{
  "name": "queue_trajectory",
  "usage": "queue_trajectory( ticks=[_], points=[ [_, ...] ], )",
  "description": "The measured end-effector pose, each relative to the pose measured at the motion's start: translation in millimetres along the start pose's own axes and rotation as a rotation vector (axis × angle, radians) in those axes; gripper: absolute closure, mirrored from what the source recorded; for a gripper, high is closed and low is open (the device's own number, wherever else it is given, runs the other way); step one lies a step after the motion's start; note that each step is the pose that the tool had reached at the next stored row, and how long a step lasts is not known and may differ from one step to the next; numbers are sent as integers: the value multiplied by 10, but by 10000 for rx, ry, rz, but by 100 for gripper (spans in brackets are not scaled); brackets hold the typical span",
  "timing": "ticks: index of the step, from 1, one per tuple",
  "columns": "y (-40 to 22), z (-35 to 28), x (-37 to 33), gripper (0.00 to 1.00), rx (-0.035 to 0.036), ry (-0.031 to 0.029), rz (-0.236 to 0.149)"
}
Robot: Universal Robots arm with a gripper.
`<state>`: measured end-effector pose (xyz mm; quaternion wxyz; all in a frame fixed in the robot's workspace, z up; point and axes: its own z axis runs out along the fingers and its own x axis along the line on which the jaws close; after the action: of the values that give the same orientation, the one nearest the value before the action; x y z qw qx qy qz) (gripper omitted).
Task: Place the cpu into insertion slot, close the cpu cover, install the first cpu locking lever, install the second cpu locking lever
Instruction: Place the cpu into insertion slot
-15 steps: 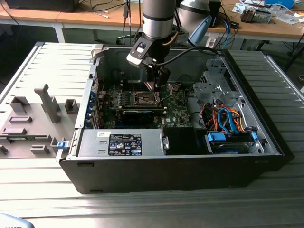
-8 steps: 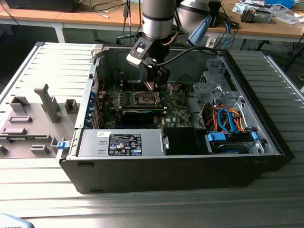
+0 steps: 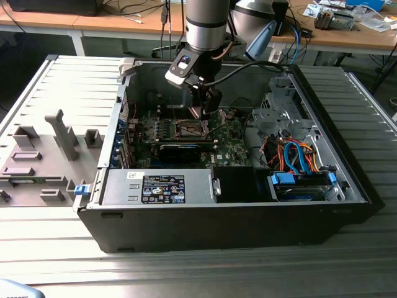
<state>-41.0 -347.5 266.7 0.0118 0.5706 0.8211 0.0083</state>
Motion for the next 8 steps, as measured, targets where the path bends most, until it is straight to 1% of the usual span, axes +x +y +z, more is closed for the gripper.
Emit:
queue_trajectory(
  ticks=[8],
  points=[
    [0, 3, 0, 45, 0, -1, 52]
  ],
)
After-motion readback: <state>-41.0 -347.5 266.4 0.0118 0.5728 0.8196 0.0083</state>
